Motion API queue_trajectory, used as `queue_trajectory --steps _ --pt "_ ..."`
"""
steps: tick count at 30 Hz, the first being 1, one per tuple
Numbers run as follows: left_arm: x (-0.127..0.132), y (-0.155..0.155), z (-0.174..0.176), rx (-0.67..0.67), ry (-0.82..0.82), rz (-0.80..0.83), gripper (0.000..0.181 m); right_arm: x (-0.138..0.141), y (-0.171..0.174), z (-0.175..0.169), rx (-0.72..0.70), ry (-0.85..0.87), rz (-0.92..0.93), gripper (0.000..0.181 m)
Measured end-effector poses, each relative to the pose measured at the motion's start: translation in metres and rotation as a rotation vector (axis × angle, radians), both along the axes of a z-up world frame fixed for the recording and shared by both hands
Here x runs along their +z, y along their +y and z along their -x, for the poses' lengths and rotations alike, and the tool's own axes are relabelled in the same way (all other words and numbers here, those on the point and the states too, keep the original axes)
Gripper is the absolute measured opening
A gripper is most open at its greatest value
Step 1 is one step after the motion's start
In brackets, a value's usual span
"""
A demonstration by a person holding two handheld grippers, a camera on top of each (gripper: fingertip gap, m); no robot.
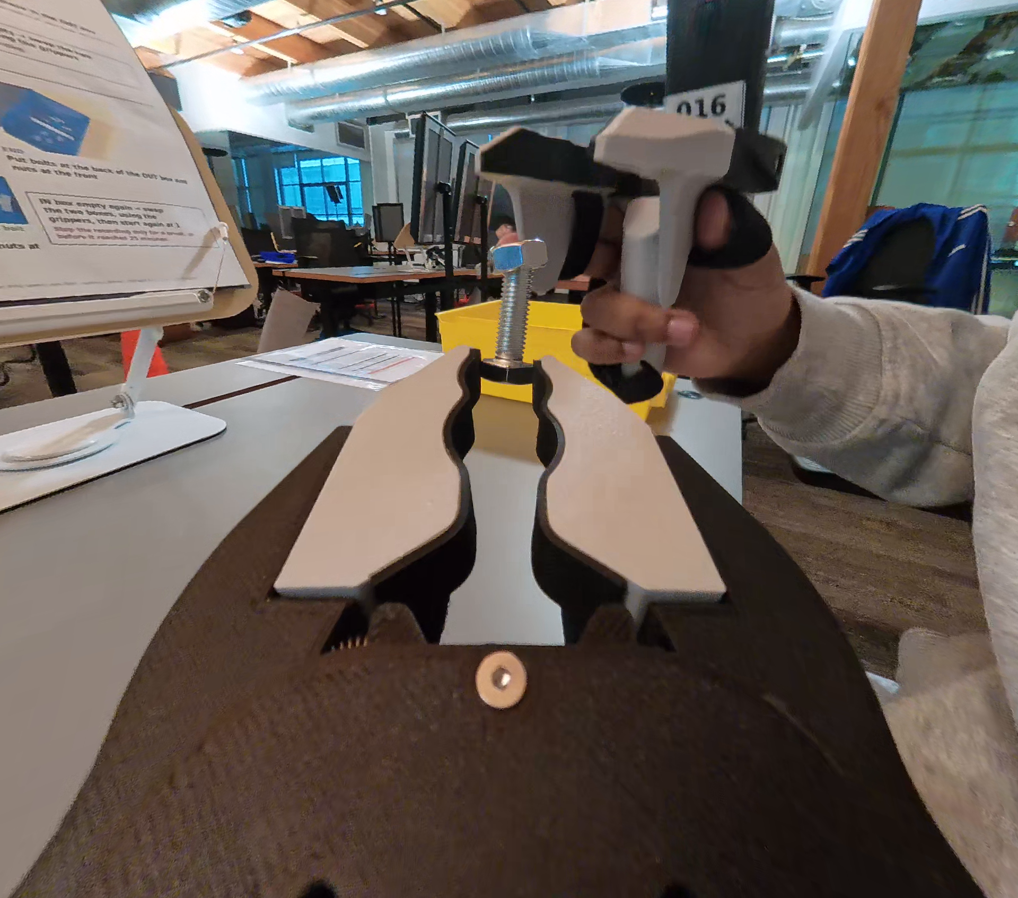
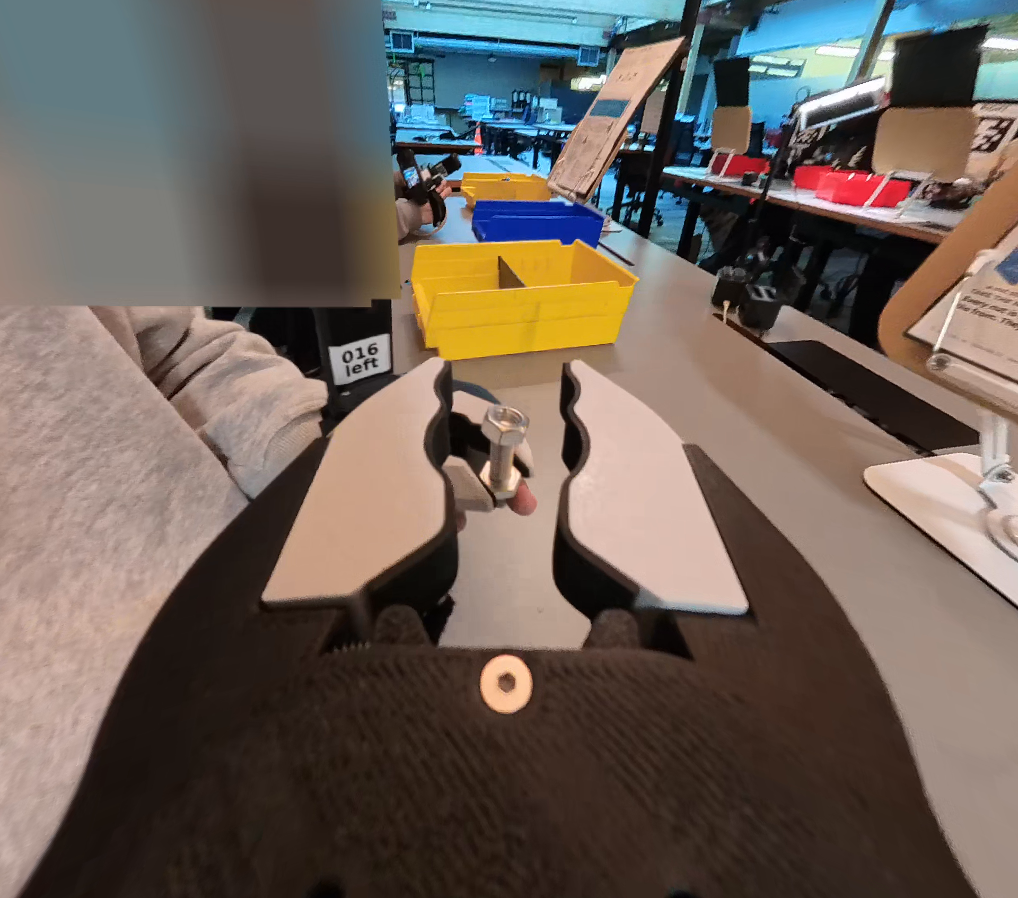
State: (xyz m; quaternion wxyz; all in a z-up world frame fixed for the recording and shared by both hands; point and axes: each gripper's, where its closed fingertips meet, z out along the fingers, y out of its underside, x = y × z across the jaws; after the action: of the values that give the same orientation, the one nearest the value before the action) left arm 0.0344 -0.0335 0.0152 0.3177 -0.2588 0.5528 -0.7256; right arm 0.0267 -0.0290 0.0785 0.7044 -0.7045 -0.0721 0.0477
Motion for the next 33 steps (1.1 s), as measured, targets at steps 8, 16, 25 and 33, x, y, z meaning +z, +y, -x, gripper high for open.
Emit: queue_trajectory --steps 8,16,25,33 --pt "0.001 0.011 0.001 -0.027 0.029 0.064 0.019 -0.014 0.015 -0.001 -0.041 -0.02 0.121 0.042" --pt "0.022 0.036 -0.013 0.088 -0.008 0.1 0.019 0.044 0.018 -0.023 -0.089 -0.095 0.018 0.045" --pt "0.026 0.051 -0.044 0.2 -0.009 0.114 0.019 0.089 0.016 -0.046 -0.087 -0.087 -0.079 0.041" --pt "0.019 0.063 -0.037 0.263 0.021 0.216 0.019 0.017 0.013 -0.052 -0.139 -0.328 0.305 0.03"
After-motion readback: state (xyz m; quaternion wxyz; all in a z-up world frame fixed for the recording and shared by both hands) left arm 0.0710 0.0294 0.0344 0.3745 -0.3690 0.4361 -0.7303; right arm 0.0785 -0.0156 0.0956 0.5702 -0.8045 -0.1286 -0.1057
